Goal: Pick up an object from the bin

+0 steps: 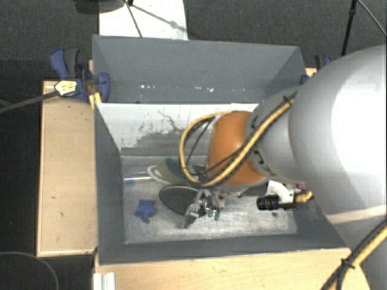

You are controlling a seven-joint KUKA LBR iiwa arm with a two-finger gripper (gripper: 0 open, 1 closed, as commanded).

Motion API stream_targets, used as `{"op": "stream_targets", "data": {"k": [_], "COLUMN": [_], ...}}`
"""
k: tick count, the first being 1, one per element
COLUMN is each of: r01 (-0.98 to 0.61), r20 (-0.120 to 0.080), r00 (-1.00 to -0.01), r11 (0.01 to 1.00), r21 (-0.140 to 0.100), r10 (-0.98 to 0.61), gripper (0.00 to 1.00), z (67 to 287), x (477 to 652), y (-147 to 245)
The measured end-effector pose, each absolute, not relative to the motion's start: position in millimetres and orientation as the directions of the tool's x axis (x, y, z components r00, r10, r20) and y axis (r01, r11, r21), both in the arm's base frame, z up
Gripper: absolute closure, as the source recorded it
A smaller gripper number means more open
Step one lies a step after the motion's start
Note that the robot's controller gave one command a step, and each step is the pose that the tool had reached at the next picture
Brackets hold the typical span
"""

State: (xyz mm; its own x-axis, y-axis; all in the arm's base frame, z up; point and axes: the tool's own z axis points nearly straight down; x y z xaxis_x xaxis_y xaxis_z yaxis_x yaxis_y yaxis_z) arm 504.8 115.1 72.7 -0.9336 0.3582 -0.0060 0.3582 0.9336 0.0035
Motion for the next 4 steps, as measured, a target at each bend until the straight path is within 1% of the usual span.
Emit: {"op": "stream_targets", "data": {"k": [1, 2, 3, 4], "r01": [0.355, 0.35, 0.343, 0.334], "r20": [-0.012, -0.003, -0.007, -0.004], "r00": [-0.935, -0.937, -0.939, -0.943], "r11": [0.935, 0.937, 0.939, 0.943], "r21": [0.005, 0.001, 0.004, 0.003], "r10": [0.355, 0.35, 0.343, 0.334], "gripper": [1.0, 1.0, 1.0, 1.0], "z": [74, 78, 160, 192], "x": [506.6, 507.2, 509.3, 510.1], "y": [114, 114, 114, 114]}}
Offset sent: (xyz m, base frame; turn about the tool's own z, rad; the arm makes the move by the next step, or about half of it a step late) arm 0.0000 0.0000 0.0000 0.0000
